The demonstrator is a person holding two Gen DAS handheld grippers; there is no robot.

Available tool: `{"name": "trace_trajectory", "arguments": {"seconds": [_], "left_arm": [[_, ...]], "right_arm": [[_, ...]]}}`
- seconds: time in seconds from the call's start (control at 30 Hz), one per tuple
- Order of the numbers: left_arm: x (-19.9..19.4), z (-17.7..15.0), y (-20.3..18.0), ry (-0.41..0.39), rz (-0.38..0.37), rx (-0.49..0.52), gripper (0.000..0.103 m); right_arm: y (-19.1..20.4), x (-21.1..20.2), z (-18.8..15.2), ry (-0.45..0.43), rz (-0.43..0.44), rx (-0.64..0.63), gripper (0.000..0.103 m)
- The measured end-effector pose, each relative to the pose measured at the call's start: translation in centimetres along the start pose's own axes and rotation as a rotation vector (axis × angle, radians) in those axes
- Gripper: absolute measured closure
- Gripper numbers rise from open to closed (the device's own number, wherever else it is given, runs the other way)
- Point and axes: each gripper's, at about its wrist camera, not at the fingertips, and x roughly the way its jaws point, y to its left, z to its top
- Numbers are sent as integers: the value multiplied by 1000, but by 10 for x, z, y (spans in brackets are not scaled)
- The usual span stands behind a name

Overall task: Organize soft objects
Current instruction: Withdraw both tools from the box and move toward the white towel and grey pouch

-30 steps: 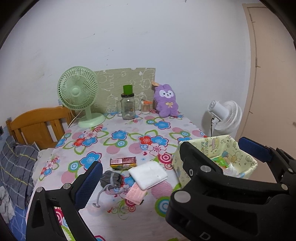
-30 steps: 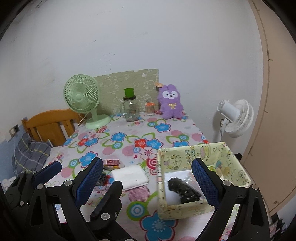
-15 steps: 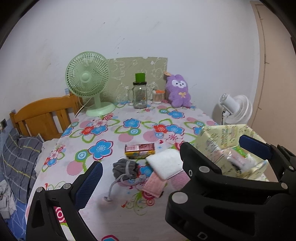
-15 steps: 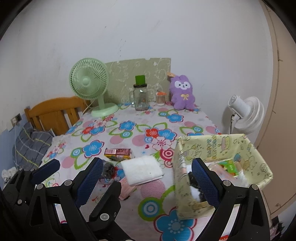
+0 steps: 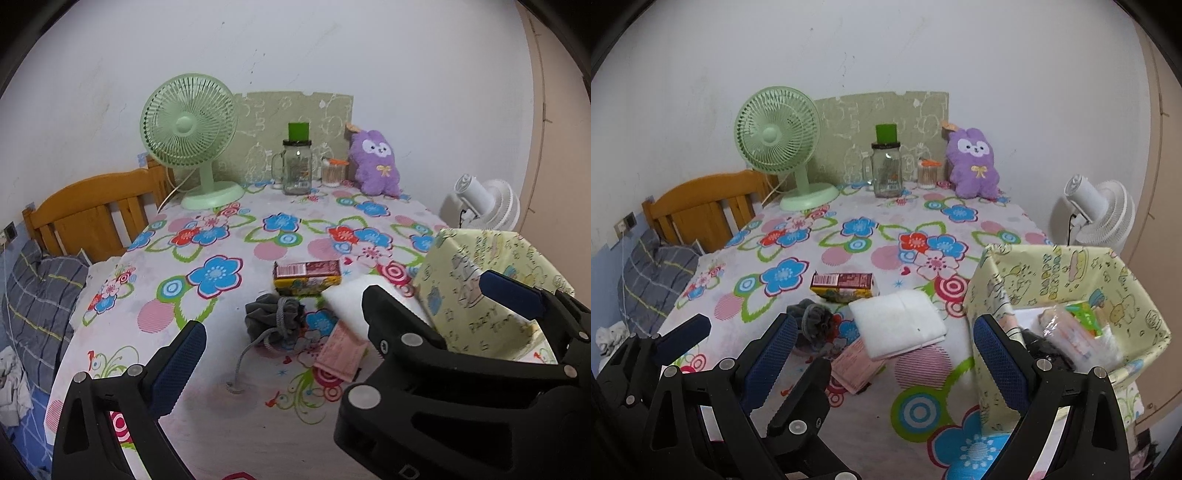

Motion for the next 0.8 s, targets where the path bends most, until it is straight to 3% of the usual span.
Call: {"name": "trace_trajectory", "arguments": {"seconds": [0.8], "left_arm": [[66, 5, 25, 83, 15, -15, 3]], "right_arm": [[9, 71, 4, 93, 7, 15, 13]]}}
